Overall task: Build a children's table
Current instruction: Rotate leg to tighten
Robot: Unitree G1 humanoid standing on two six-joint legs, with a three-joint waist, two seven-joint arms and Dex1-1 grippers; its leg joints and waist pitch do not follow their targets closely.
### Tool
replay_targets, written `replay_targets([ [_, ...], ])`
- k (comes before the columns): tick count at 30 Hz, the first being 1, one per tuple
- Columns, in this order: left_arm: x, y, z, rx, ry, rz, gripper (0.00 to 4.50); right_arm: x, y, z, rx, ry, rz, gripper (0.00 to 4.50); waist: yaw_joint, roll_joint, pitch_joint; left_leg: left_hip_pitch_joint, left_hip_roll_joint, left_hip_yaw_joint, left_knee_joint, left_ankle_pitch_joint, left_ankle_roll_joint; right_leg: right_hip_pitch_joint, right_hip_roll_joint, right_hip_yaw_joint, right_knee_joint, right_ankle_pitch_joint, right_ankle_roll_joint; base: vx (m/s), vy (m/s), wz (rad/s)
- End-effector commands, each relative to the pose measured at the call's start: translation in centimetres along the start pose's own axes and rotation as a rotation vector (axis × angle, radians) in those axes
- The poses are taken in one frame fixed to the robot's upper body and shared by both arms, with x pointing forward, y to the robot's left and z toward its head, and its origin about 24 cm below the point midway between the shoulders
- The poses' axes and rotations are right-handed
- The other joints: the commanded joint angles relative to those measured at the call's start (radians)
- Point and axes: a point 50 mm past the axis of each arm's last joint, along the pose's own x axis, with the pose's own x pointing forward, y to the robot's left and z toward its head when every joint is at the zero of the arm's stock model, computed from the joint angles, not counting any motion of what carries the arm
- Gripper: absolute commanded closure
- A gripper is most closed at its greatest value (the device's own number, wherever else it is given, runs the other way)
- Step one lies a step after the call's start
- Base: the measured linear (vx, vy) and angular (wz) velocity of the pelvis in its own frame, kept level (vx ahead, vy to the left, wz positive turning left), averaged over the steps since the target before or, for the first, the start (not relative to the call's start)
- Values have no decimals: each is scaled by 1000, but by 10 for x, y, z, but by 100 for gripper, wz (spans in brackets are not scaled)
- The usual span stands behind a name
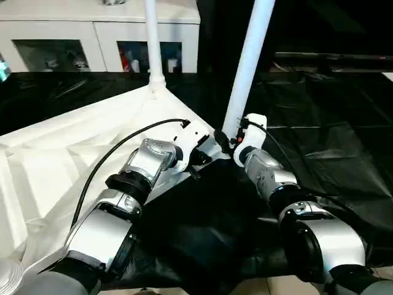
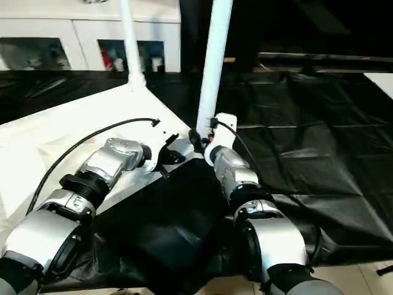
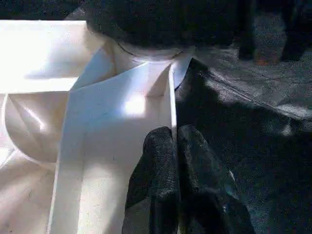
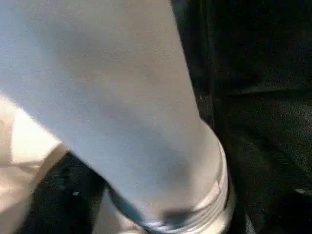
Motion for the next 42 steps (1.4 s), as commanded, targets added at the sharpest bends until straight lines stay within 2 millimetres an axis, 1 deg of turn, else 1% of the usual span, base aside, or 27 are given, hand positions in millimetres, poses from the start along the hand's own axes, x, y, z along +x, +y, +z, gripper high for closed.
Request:
replay_targets([
  [1, 4, -8, 10, 33, -27, -65, 450, -3, -3, -23, 21, 88, 6, 32, -1, 6, -60, 17, 49, -24, -73, -206, 3, 32, -91, 47, -74, -117, -238, 0, 0, 0],
  [3, 3, -8, 9, 39, -32, -69, 450, -2, -1, -19, 21, 66, 35, 12, 2, 7, -61, 17, 49, -23, -70, -180, 19, 35, -92, 46, -71, -78, -248, 0, 0, 0],
  [4, 3, -8, 9, 44, -36, -73, 450, -2, 0, -17, 12, 58, 50, 12, 3, 8, -62, 16, 50, -23, -70, -165, 26, 37, -92, 45, -68, -55, -255, 0, 0, 0],
  [8, -2, -8, 6, 97, -57, -115, 450, -4, 2, -9, -100, 37, 162, 5, 3, 5, -62, 12, 50, -21, -67, -147, 46, 41, -94, 44, -65, -30, -266, 0, 0, 0],
  [10, -3, -8, 5, 107, -60, -123, 450, -4, 2, -8, -117, 36, 188, 5, 6, 5, -63, 13, 51, -22, -66, -143, 49, 43, -96, 43, -64, -25, -266, 0, 0, 0],
  [11, -9, -6, 1, 127, -62, -146, 450, -10, -5, -4, -204, 39, 301, 5, 8, 5, -64, 12, 53, -21, -64, -126, 60, 45, -94, 41, -61, -6, -269, 0, 0, 0],
  [12, -10, -5, 1, 133, -63, -149, 450, -12, -7, -3, -224, 43, 327, 5, 11, 8, -64, 11, 54, -18, -61, -116, 71, 44, -92, 41, -58, 14, -273, 0, 0, 0],
  [13, -11, -5, 0, 139, -68, -158, 450, -14, -10, -3, -248, 47, 353, 5, 13, 7, -64, 12, 54, -17, -61, -110, 75, 44, -90, 40, -57, 20, -274, 0, 0, 0],
  [15, -14, -4, -3, 155, -70, -174, 450, -21, -20, 1, -313, 57, 413, 5, 24, 11, -65, 13, 56, -17, -58, -97, 85, 43, -90, 37, -53, 36, -279, 0, 0, 0],
  [17, -16, -4, -4, 161, -72, -186, 450, -25, -24, 2, -345, 61, 441, 5, 28, 8, -66, 12, 56, -16, -57, -95, 90, 44, -91, 38, -51, 45, -283, 0, 0, 0],
  [18, -20, -3, -7, 173, -76, -207, 450, -31, -34, 6, -392, 64, 477, 5, 30, 11, -66, 15, 58, -16, -56, -94, 87, 42, -90, 38, -51, 45, -282, 0, 0, 0],
  [19, -22, -3, -9, 178, -76, -222, 450, -36, -39, 9, -417, 65, 504, 5, 33, 13, -67, 13, 58, -18, -56, -94, 91, 44, -91, 37, -49, 53, -280, 0, 0, 0],
  [20, -22, -3, -9, 178, -76, -223, 450, -36, -40, 9, -419, 66, 506, 5, 33, 11, -67, 14, 58, -16, -55, -94, 94, 43, -90, 37, -51, 55, -280, 0, 0, 0],
  [22, -27, -4, -12, 208, -91, -270, 450, -45, -47, 14, -466, 67, 557, 5, 36, 11, -74, 11, 57, -18, -50, -61, 101, 47, -89, 36, -42, 104, -287, 0, 0, 0],
  [23, -30, -6, -14, 214, -93, -295, 450, -49, -49, 16, -485, 68, 581, 5, 36, 8, -76, 5, 54, -18, -45, -32, 116, 47, -88, 36, -34, 159, -291, 0, 0, 0],
  [24, -33, -7, -15, 232, -104, -329, 450, -53, -51, 18, -510, 73, 609, 5, 36, 5, -78, 2, 52, -17, -40, -19, 133, 45, -86, 35, -31, 191, -294, 0, 0, 0],
  [25, -35, -9, -16, 242, -110, -351, 450, -55, -52, 18, -526, 78, 627, 5, 36, 5, -75, -2, 52, -17, -38, -26, 145, 43, -87, 35, -29, 191, -297, 0, 0, 0],
  [26, -35, -9, -16, 242, -110, -351, 450, -55, -52, 18, -526, 78, 627, 5, 36, 5, -75, -2, 52, -17, -38, -26, 145, 43, -87, 35, -29, 191, -297, 0, 0, 0],
  [28, -38, -11, -20, 251, -104, -388, 450, -61, -54, 17, -576, 100, 678, 5, 38, 10, -70, 6, 58, -15, -42, -88, 124, 34, -87, 33, -43, 68, -289, 0, 0, 0],
  [30, -39, -11, -21, 253, -100, -393, 450, -62, -54, 16, -582, 104, 689, 5, 38, 12, -69, 6, 60, -16, -44, -105, 107, 34, -87, 33, -45, 32, -288, 0, 0, 0],
  [31, -40, -11, -23, 256, -95, -393, 450, -64, -53, 16, -580, 107, 724, 5, 37, 14, -65, 8, 61, -16, -48, -138, 82, 31, -85, 33, -50, -22, -281, 0, 0, 0],
  [33, -41, -11, -24, 262, -92, -396, 450, -65, -50, 14, -578, 115, 759, 5, 38, 13, -66, 10, 60, -16, -49, -147, 69, 32, -86, 34, -51, -42, -273, 0, 0, 0],
  [36, -42, -11, -25, 269, -86, -403, 450, -66, -47, 12, -585, 120, 777, 5, 38, 13, -69, 7, 60, -17, -47, -121, 70, 34, -86, 33, -45, -5, -273, 0, 0, 0],
  [37, -43, -11, -25, 270, -86, -403, 450, -66, -47, 12, -586, 121, 778, 5, 38, 11, -70, 5, 58, -16, -44, -101, 79, 35, -86, 33, -42, 27, -277, 0, 0, 0],
  [40, -43, -11, -26, 276, -78, -404, 450, -65, -45, 12, -584, 122, 790, 5, 39, 13, -72, 4, 56, -16, -41, -81, 90, 36, -87, 32, -39, 56, -279, 0, 0, 0],
  [41, -43, -11, -26, 279, -72, -401, 450, -66, -43, 13, -579, 115, 813, 21, 41, 14, -74, 4, 56, -16, -39, -72, 98, 36, -85, 31, -35, 79, -283, 0, 0, 0],
  [42, -44, -10, -27, 280, -70, -400, 450, -66, -43, 13, -577, 114, 822, 21, 42, 14, -75, 4, 57, -16, -39, -73, 100, 36, -85, 31, -35, 83, -285, 0, 0, 0],
])
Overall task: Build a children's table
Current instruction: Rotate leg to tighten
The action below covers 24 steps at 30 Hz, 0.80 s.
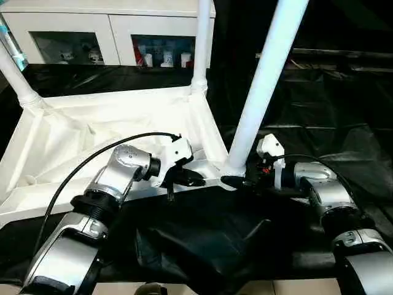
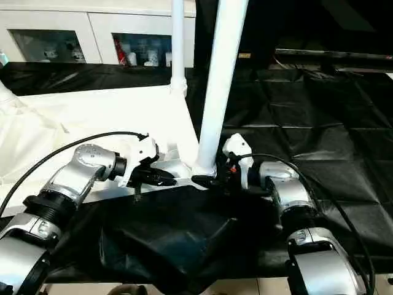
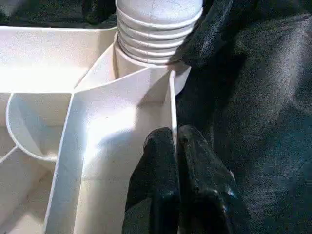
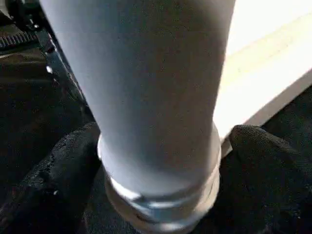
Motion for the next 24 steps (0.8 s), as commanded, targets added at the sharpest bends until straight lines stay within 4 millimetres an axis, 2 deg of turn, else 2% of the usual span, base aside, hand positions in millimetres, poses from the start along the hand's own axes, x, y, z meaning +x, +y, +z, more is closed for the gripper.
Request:
replay_targets([
  [1, 3, -4, 5, 40, -11, -49, 450, -1, 1, 5, -15, -19, 26, 21, -3, 3, -80, 28, 47, -19, -55, -77, 97, 54, -83, 43, -45, 89, -285, 0, 0, 0],
  [4, 3, -4, 5, 41, -7, -48, 450, -2, 2, 5, -15, -21, 36, 34, -1, 4, -79, 30, 47, -19, -56, -89, 93, 53, -84, 42, -47, 69, -284, 0, 0, 0],
  [7, 2, -4, 4, 41, -3, -47, 450, -1, 3, 5, -13, -24, 50, 79, -1, 5, -80, 30, 47, -19, -56, -95, 82, 54, -83, 42, -47, 63, -283, 0, 0, 0],
  [11, 2, -4, 4, 41, -1, -46, 450, -1, 4, 4, -13, -24, 52, 102, 0, 5, -82, 29, 47, -20, -53, -86, 85, 54, -83, 42, -44, 83, -286, 0, 0, 0],
  [12, 2, -4, 3, 41, 1, -45, 450, -1, 4, 3, -12, -25, 53, 123, 0, 5, -82, 29, 47, -20, -53, -86, 85, 54, -83, 42, -44, 83, -286, 0, 0, 0],
  [14, 1, -3, 2, 41, 5, -44, 450, 1, 5, 3, -6, -30, 59, 123, 1, 7, -82, 30, 46, -20, -53, -94, 82, 54, -83, 41, -44, 75, -286, 0, 0, 0],
  [15, 1, -3, 2, 41, 5, -44, 450, 1, 5, 3, -6, -30, 59, 143, 1, 7, -81, 29, 46, -20, -54, -96, 80, 54, -84, 41, -45, 71, -286, 0, 0, 0],
  [18, 1, -3, 2, 41, 9, -43, 450, 2, 6, 2, -2, -33, 67, 161, 1, 8, -80, 30, 46, -20, -54, -108, 74, 53, -84, 42, -46, 53, -284, 0, 0, 0],
  [21, 2, -1, 1, 27, 19, -19, 450, 5, 8, -3, 44, -52, 31, 170, 1, 7, -80, 30, 47, -21, -54, -120, 65, 53, -85, 43, -48, 27, -278, 0, 0, 0],
  [23, 5, 4, 1, 5, 29, 41, 450, 10, 5, -10, 73, -42, -75, 173, 0, 4, -77, 29, 46, -21, -56, -120, 58, 52, -84, 42, -50, 8, -275, 0, 0, 0],
  [24, 6, 7, 2, -9, 34, 77, 450, 12, 3, -13, 86, -37, -131, 174, -5, 4, -75, 30, 45, -20, -57, -138, 45, 48, -86, 44, -55, -30, -269, 0, 0, 0],
])
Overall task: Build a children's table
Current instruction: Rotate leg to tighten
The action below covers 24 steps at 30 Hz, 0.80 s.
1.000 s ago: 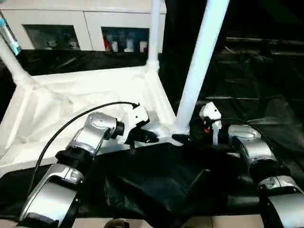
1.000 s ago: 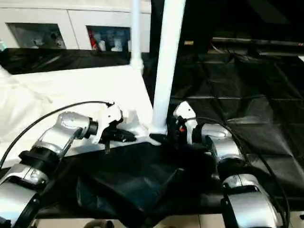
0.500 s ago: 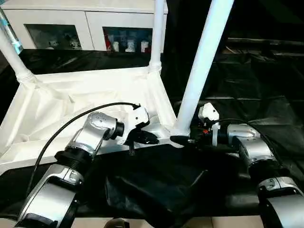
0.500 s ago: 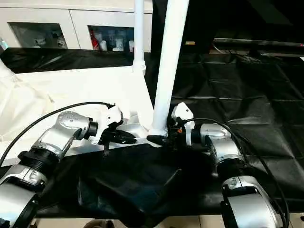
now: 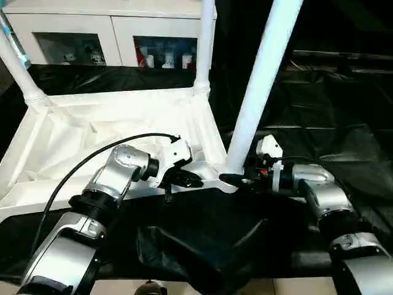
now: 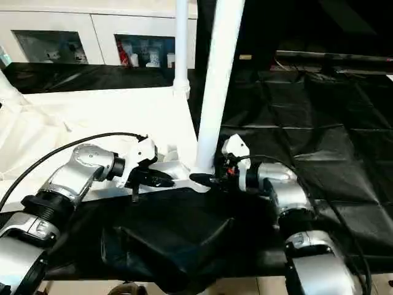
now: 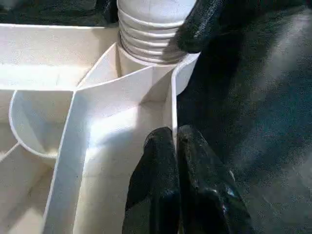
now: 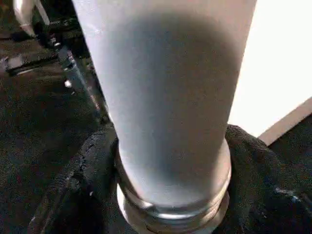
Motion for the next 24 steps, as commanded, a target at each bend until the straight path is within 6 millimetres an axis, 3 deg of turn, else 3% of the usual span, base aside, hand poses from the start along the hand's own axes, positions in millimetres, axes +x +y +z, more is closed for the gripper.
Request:
replay_targets([
  [1, 5, 6, 4, -8, 18, 60, 450, 4, -2, -10, 36, 23, -105, 175, -6, 4, -72, 32, 41, -21, -68, -166, 35, 48, -87, 45, -73, -89, -258, 0, 0, 0],
  [5, 15, 18, 14, -60, 22, 211, 450, 16, -6, -25, 155, 23, -364, 175, -16, 5, -62, 43, 39, -26, -77, -254, -13, 41, -92, 48, -95, -274, -217, 0, 0, 0],
  [8, 25, 23, 22, -100, 15, 290, 450, 24, -9, -32, 227, 43, -546, 176, -26, 11, -65, 40, 37, -27, -79, -246, -26, 40, -89, 49, -94, -260, -210, 0, 0, 0],
  [9, 28, 24, 25, -112, 12, 311, 450, 28, -10, -34, 257, 49, -610, 176, -30, 9, -65, 39, 36, -29, -80, -255, -31, 42, -88, 47, -95, -265, -208, 0, 0, 0],
  [10, 32, 24, 28, -118, 10, 325, 450, 31, -11, -34, 288, 52, -668, 176, -31, 15, -65, 39, 36, -30, -80, -254, -36, 41, -90, 48, -94, -265, -208, 0, 0, 0],
  [11, 35, 24, 30, -120, 9, 333, 450, 35, -10, -34, 320, 54, -704, 176, -32, 11, -66, 40, 35, -30, -80, -265, -33, 41, -89, 47, -98, -271, -204, 0, 0, 0],
  [15, 49, 19, 38, -101, -10, 306, 450, 62, 0, -20, 289, 32, -627, 176, -31, 14, -71, 34, 34, -29, -78, -219, -9, 47, -85, 46, -88, -152, -221, 0, 0, 0],
  [16, 49, 18, 39, -95, -13, 303, 450, 65, 2, -17, 280, 19, -609, 120, -30, 14, -71, 33, 34, -28, -77, -215, -5, 47, -86, 46, -87, -138, -224, 0, 0, 0],
  [20, 48, 17, 38, -73, -34, 273, 450, 68, 1, -6, 237, -18, -547, 81, -29, 10, -71, 31, 35, -27, -77, -205, 15, 52, -88, 45, -87, -115, -235, 0, 0, 0],
  [24, 42, 15, 35, -55, -64, 218, 450, 59, -2, -1, 135, -6, -439, 81, -29, 9, -73, 30, 36, -26, -76, -192, 25, 54, -89, 45, -83, -93, -242, 0, 0, 0],
])
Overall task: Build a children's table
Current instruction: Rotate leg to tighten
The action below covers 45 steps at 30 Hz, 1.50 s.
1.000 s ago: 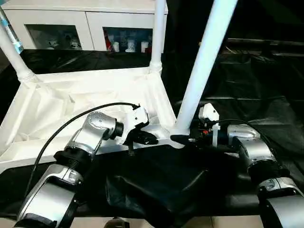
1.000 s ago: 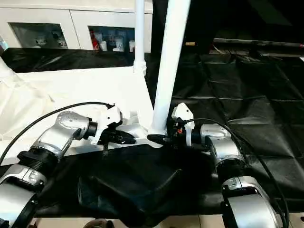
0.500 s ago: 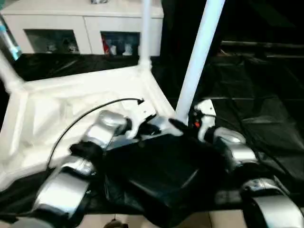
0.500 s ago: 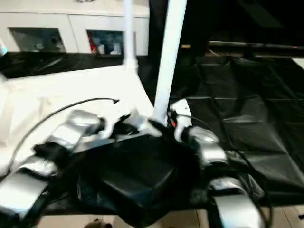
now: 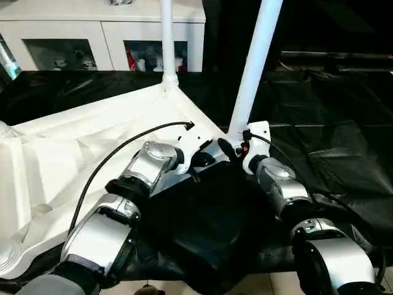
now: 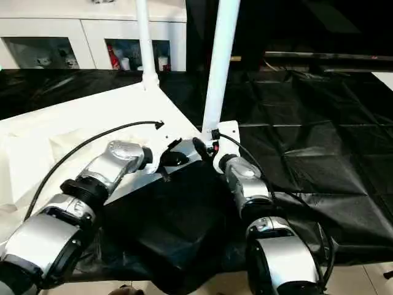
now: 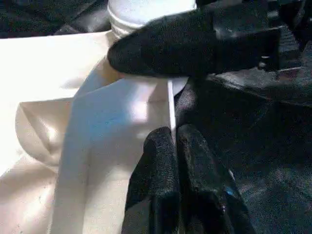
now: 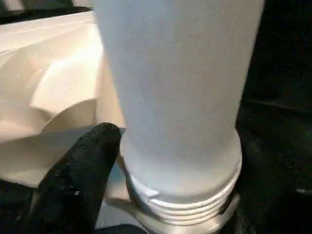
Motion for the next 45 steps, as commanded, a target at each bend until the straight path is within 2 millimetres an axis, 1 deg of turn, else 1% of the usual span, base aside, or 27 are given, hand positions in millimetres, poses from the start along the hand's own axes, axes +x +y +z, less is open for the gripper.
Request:
replay_targets([
  [1, 0, -6, 11, 59, -66, -90, 450, -2, 11, -7, -61, 55, 185, 81, 2, 5, -71, 22, 37, -23, -69, -181, 43, 50, -87, 46, -76, -71, -246, 0, 0, 0],
  [3, -3, -7, 9, 86, -71, -118, 450, -7, 9, -5, -81, 48, 249, 81, 5, 6, -73, 21, 39, -21, -67, -159, 61, 51, -86, 45, -70, -34, -251, 0, 0, 0],
  [6, -14, -12, 2, 125, -105, -250, 450, -26, -1, 0, -138, 34, 422, 81, 15, 5, -75, 19, 43, -21, -65, -131, 82, 56, -88, 43, -64, 8, -261, 0, 0, 0],
  [7, -16, -13, 1, 128, -113, -277, 450, -30, -3, 1, -152, 35, 454, 81, 19, 6, -78, 20, 47, -20, -61, -116, 103, 53, -88, 42, -59, 48, -268, 0, 0, 0],
  [8, -19, -15, -1, 134, -113, -308, 450, -35, -5, 2, -169, 41, 488, 81, 20, 5, -79, 21, 47, -19, -61, -108, 105, 54, -86, 41, -58, 60, -271, 0, 0, 0],
  [9, -21, -16, -2, 137, -111, -326, 450, -38, -7, 2, -178, 45, 509, 81, 22, 7, -79, 21, 47, -18, -60, -98, 110, 49, -83, 41, -55, 74, -276, 0, 0, 0],
  [12, -32, -20, -12, 171, -87, -409, 450, -53, -13, 5, -213, 84, 620, 81, 29, 8, -77, 24, 50, -18, -61, -117, 105, 46, -84, 41, -57, 51, -275, 0, 0, 0],
  [13, -35, -20, -15, 174, -80, -429, 450, -57, -14, 5, -218, 99, 647, 81, 31, 6, -75, 24, 50, -17, -64, -138, 96, 44, -85, 42, -60, 22, -270, 0, 0, 0],
  [16, -43, -22, -19, 186, -71, -464, 450, -67, -15, 3, -232, 148, 723, 81, 35, 6, -74, 25, 52, -19, -67, -152, 77, 45, -86, 42, -63, -17, -256, 0, 0, 0],
  [17, -45, -22, -21, 187, -69, -472, 450, -70, -14, 2, -241, 168, 749, 81, 34, 5, -73, 23, 49, -19, -67, -152, 72, 46, -86, 42, -64, -29, -252, 0, 0, 0],
  [20, -48, -21, -23, 188, -61, -474, 450, -73, -13, 0, -257, 191, 770, 81, 30, 3, -71, 23, 47, -18, -68, -170, 58, 44, -88, 43, -71, -87, -239, 0, 0, 0],
  [21, -48, -21, -23, 188, -61, -474, 450, -73, -13, 0, -257, 191, 770, 96, 29, 3, -70, 23, 47, -18, -69, -173, 52, 42, -87, 44, -73, -104, -236, 0, 0, 0],
  [22, -49, -21, -23, 190, -60, -472, 450, -72, -12, -1, -252, 190, 771, 96, 29, 3, -70, 24, 46, -18, -68, -173, 50, 42, -87, 44, -73, -109, -234, 0, 0, 0],
  [25, -50, -21, -22, 188, -64, -470, 450, -70, -7, 0, -227, 166, 770, 117, 29, 4, -73, 23, 46, -19, -68, -154, 49, 43, -86, 44, -69, -86, -235, 0, 0, 0],
  [29, -49, -22, -21, 188, -68, -466, 450, -70, -5, -1, -213, 161, 769, 156, 31, 4, -77, 22, 46, -18, -63, -116, 64, 43, -84, 42, -60, -9, -247, 0, 0, 0],
  [31, -48, -21, -21, 187, -69, -459, 450, -70, -5, -3, -208, 165, 761, 167, 31, 4, -77, 22, 45, -18, -63, -118, 67, 43, -84, 42, -61, -10, -248, 0, 0, 0],
  [34, -46, -19, -21, 186, -63, -425, 450, -69, -7, -9, -204, 180, 703, 172, 31, 4, -75, 22, 45, -18, -64, -131, 60, 43, -86, 43, -64, -37, -244, 0, 0, 0],
  [35, -43, -16, -22, 168, -52, -368, 450, -64, -10, -15, -202, 190, 603, 173, 28, 4, -73, 22, 45, -18, -65, -142, 48, 40, -86, 43, -67, -67, -237, 0, 0, 0],
  [36, -40, -13, -21, 153, -52, -325, 450, -60, -12, -19, -192, 194, 525, 173, 28, 4, -73, 22, 45, -18, -65, -142, 48, 40, -86, 43, -67, -67, -237, 0, 0, 0],
  [37, -38, -11, -20, 142, -53, -298, 450, -58, -14, -21, -185, 196, 474, 173, 21, -2, -70, 26, 42, -20, -69, -177, 25, 40, -88, 44, -77, -137, -226, 0, 0, 0],
  [39, -32, -7, -16, 107, -52, -219, 450, -52, -16, -26, -157, 192, 354, 174, 13, -1, -63, 30, 39, -20, -73, -217, 4, 36, -89, 45, -87, -228, -208, 0, 0, 0],
  [40, -32, -7, -16, 107, -52, -219, 450, -52, -16, -26, -157, 192, 354, 175, 12, 0, -62, 33, 39, -22, -74, -232, -3, 36, -91, 45, -90, -261, -202, 0, 0, 0],
  [41, -24, -1, -11, 72, -41, -112, 450, -42, -20, -29, -55, 173, 163, 175, 8, -1, -61, 34, 39, -22, -75, -249, -9, 35, -90, 46, -95, -299, -192, 0, 0, 0],
  [42, -24, -1, -11, 72, -41, -112, 450, -42, -20, -29, -55, 173, 163, 175, 3, 1, -59, 37, 39, -23, -77, -258, -16, 31, -90, 47, -97, -316, -191, 0, 0, 0],
  [43, -16, 3, -4, 37, -37, -25, 450, -34, -21, -32, 22, 168, 21, 175, -1, 0, -61, 36, 39, -27, -79, -271, -23, 37, -91, 44, -100, -342, -180, 0, 0, 0],
  [44, -12, 4, -1, 22, -39, 5, 450, -31, -20, -34, 41, 167, -23, 176, -3, 2, -62, 38, 40, -28, -80, -271, -32, 33, -92, 45, -101, -338, -179, 0, 0, 0],
  [45, -8, 5, 5, 7, -48, 45, 450, -27, -19, -35, 75, 166, -85, 176, -3, 9, -63, 38, 39, -28, -80, -265, -34, 33, -92, 45, -100, -326, -180, 0, 0, 0],
])
